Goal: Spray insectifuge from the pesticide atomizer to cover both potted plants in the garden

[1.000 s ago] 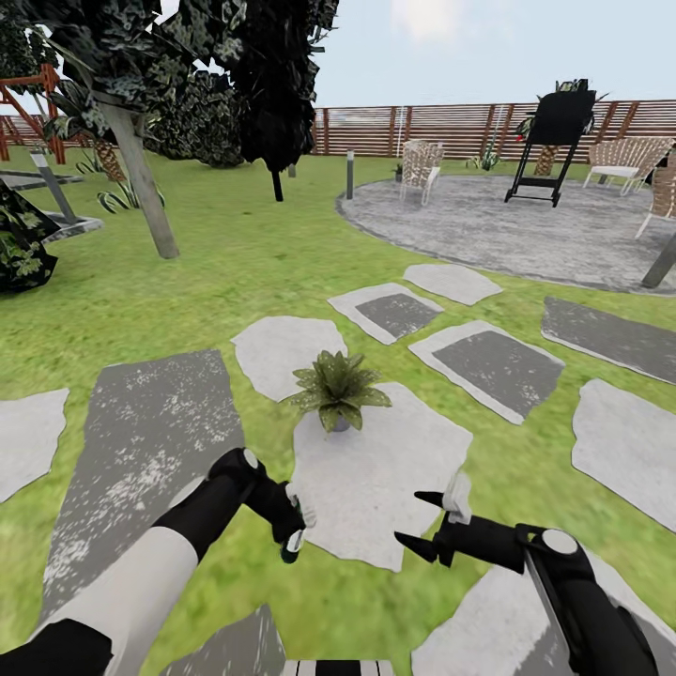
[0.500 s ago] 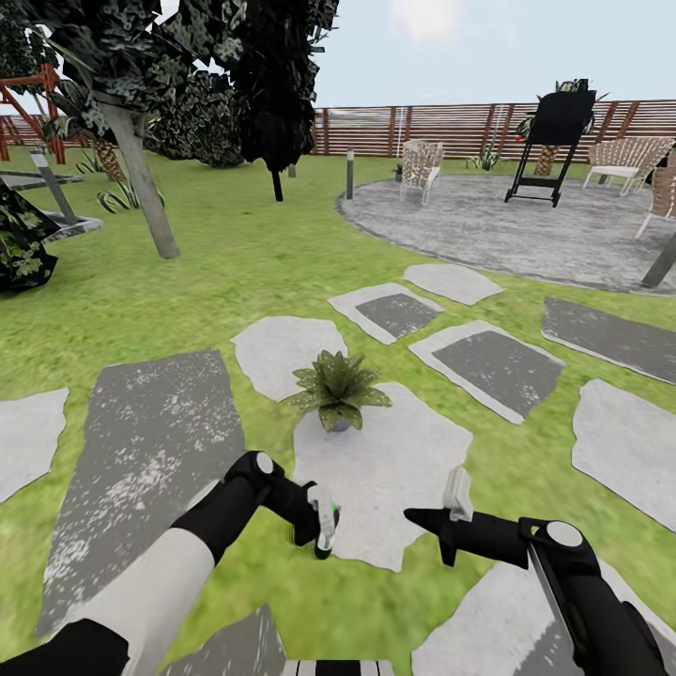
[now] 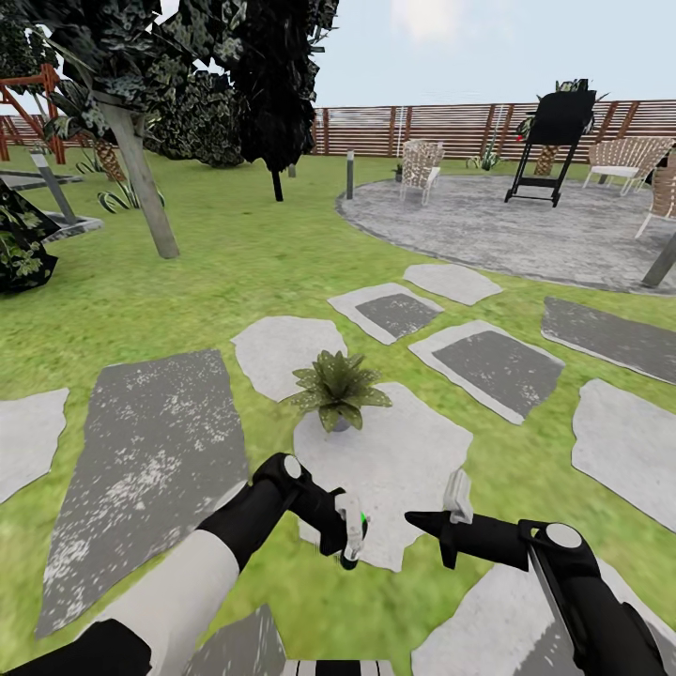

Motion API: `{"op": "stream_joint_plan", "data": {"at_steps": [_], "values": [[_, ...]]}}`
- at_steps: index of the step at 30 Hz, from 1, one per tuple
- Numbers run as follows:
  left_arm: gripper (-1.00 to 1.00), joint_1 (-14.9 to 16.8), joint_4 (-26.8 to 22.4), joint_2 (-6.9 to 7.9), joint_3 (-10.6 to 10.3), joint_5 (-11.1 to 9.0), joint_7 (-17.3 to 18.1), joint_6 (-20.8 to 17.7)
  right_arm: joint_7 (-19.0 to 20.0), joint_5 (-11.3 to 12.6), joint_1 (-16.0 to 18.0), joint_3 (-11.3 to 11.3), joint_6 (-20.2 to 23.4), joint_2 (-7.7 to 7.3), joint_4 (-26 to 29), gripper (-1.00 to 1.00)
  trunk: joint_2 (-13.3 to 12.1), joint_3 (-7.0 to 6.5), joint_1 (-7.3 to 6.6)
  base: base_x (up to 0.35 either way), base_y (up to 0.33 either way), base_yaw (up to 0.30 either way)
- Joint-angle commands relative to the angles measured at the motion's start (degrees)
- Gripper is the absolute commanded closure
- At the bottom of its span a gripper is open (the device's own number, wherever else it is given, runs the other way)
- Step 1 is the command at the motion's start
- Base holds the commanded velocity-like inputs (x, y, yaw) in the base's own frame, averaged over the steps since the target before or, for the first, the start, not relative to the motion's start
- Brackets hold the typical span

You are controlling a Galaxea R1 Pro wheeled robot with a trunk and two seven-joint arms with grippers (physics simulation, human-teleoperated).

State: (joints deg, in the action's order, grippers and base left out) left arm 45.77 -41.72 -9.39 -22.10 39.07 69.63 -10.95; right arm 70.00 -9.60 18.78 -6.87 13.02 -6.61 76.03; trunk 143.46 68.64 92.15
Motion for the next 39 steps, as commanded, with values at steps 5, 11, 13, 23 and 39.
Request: {"op": "stream_joint_plan", "data": {"at_steps": [5,11,13,23,39], "values": [[1.0,0.02,-0.09,-0.61,-0.05,0.15,0.24,-0.63,0.29,-0.15,0.03,-0.08,0.6,0.02,0.08,1.0,0.02,0.05,-0.01,0.0,0.0,0.0],[1.0,-0.26,-0.11,-0.61,-0.12,0.13,0.24,-0.6,0.24,-0.15,0.03,-0.08,0.6,0.02,0.13,1.0,0.02,0.05,-0.01,0.0,0.0,0.0],[1.0,-0.32,-0.11,-0.61,-1.12,-0.14,0.18,-0.5,0.23,-0.12,0.03,-0.08,0.6,0.02,0.13,1.0,0.02,0.05,-0.01,0.0,0.0,0.0],[1.0,-0.33,-0.37,-0.61,-3.12,-4.61,-0.61,-0.47,0.22,-0.01,0.03,-0.08,0.6,0.11,0.19,1.0,0.02,0.05,-0.01,0.0,0.0,0.0],[1.0,-0.33,-0.69,-0.61,-3.13,-6.24,-1.62,-0.47,0.16,0.2,0.03,1.56,0.69,0.63,0.71,1.0,0.02,0.05,-0.01,0.0,0.0,0.0]]}}
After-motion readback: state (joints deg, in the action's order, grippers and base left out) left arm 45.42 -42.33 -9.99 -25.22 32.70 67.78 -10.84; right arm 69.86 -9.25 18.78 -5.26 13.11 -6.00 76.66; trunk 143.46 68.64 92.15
